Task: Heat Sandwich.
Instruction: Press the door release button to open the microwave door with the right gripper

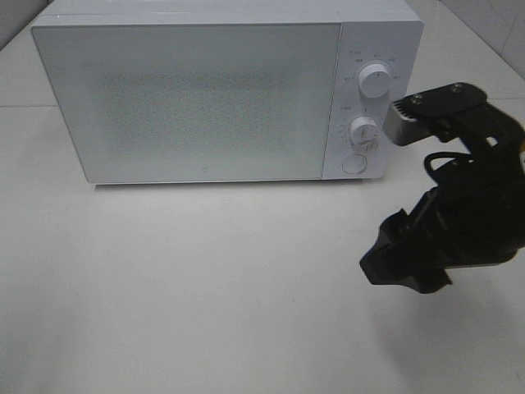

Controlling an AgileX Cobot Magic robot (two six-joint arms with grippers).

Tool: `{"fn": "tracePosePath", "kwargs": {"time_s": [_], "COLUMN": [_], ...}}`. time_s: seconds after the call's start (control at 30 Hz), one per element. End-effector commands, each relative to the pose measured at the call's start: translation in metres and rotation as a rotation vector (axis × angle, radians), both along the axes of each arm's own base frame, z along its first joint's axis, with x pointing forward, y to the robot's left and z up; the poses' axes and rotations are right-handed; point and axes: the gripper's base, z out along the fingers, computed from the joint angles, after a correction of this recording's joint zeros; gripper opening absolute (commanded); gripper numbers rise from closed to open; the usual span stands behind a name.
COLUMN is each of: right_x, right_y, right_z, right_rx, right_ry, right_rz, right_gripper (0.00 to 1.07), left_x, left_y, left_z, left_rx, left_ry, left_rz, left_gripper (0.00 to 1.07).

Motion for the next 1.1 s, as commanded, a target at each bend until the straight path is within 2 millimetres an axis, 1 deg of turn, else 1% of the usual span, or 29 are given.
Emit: {"fn": "tracePosePath", "kwargs": {"time_s": [0.03,0.1,0.13,0.17,0.2,0.3,0.33,0.37,0.43,0.47,0.5,0.53,0.6,0.63,0.67,0.7,0.77,0.8,0.83,0.9,0.93,1.0,1.1], "right_x": [-0.017,-0.027,-0.027,-0.033,-0.044,-0.063,-0.063,-0.076,-0.091,-0.091,-0.099,-0.113,-0.125,-0.125,-0.135,-0.139,-0.146,-0.146,-0.153,-0.160,-0.166,-0.168,-0.178], "right_y": [-0.014,-0.020,-0.020,-0.023,-0.029,-0.041,-0.041,-0.050,-0.060,-0.060,-0.065,-0.073,-0.080,-0.080,-0.087,-0.090,-0.097,-0.097,-0.103,-0.108,-0.112,-0.115,-0.117], "right_z": [0.026,0.037,0.037,0.042,0.051,0.064,0.064,0.072,0.080,0.080,0.082,0.086,0.088,0.088,0.089,0.089,0.089,0.089,0.089,0.090,0.088,0.086,0.075], "right_rx": [-0.051,-0.042,-0.042,-0.034,-0.019,0.006,0.006,0.018,0.039,0.039,0.050,0.075,0.093,0.093,0.114,0.118,0.114,0.114,0.106,0.097,0.090,0.080,0.097], "right_ry": [0.001,-0.020,-0.020,-0.033,-0.056,-0.110,-0.110,-0.157,-0.210,-0.210,-0.230,-0.260,-0.274,-0.274,-0.282,-0.288,-0.312,-0.312,-0.353,-0.404,-0.445,-0.461,-0.484], "right_rz": [0.047,0.053,0.053,0.054,0.058,0.063,0.063,0.065,0.064,0.064,0.062,0.051,0.038,0.038,0.000,-0.028,-0.079,-0.079,-0.132,-0.178,-0.219,-0.245,-0.332], "right_gripper": [0.76,0.76,0.76,0.76,0.76,0.76,0.76,0.76,0.76,0.76,0.76,0.76,0.76,0.76,0.76,0.76,0.76,0.76,0.76,0.76,0.76,0.76,0.76], "left_x": [-0.004,-0.004,-0.004,-0.004,-0.004,-0.004,-0.004,-0.004,-0.004,-0.004,-0.004,-0.004,-0.004,-0.004,-0.004,-0.004,-0.004,-0.004,-0.004,-0.004,-0.004,-0.004,-0.004], "left_y": [0.000,0.000,0.000,0.000,0.000,0.000,0.000,0.000,0.000,0.000,0.000,0.000,0.000,0.000,0.000,0.000,0.000,0.000,0.000,0.000,0.000,0.000,0.000], "left_z": [0.000,0.000,0.000,0.000,0.000,0.000,0.000,0.000,0.000,0.000,0.000,0.000,0.000,0.000,0.000,0.000,0.000,0.000,0.000,0.000,0.000,0.000,0.000], "left_rx": [-0.001,-0.001,-0.001,-0.001,-0.001,-0.001,-0.001,-0.001,-0.001,-0.001,-0.001,-0.001,-0.001,-0.001,-0.001,-0.001,-0.001,-0.001,-0.001,-0.001,-0.001,-0.001,-0.001], "left_ry": [-0.039,-0.039,-0.039,-0.039,-0.039,-0.039,-0.039,-0.039,-0.039,-0.039,-0.039,-0.039,-0.039,-0.039,-0.039,-0.039,-0.039,-0.039,-0.039,-0.039,-0.039,-0.039,-0.039], "left_rz": [0.005,0.005,0.005,0.005,0.005,0.005,0.005,0.005,0.005,0.005,0.005,0.005,0.005,0.005,0.005,0.005,0.005,0.005,0.005,0.005,0.005,0.005,0.005], "left_gripper": [1.04,1.04,1.04,1.04,1.04,1.04,1.04,1.04,1.04,1.04,1.04,1.04,1.04,1.04,1.04,1.04,1.04,1.04,1.04,1.04,1.04,1.04,1.04]}}
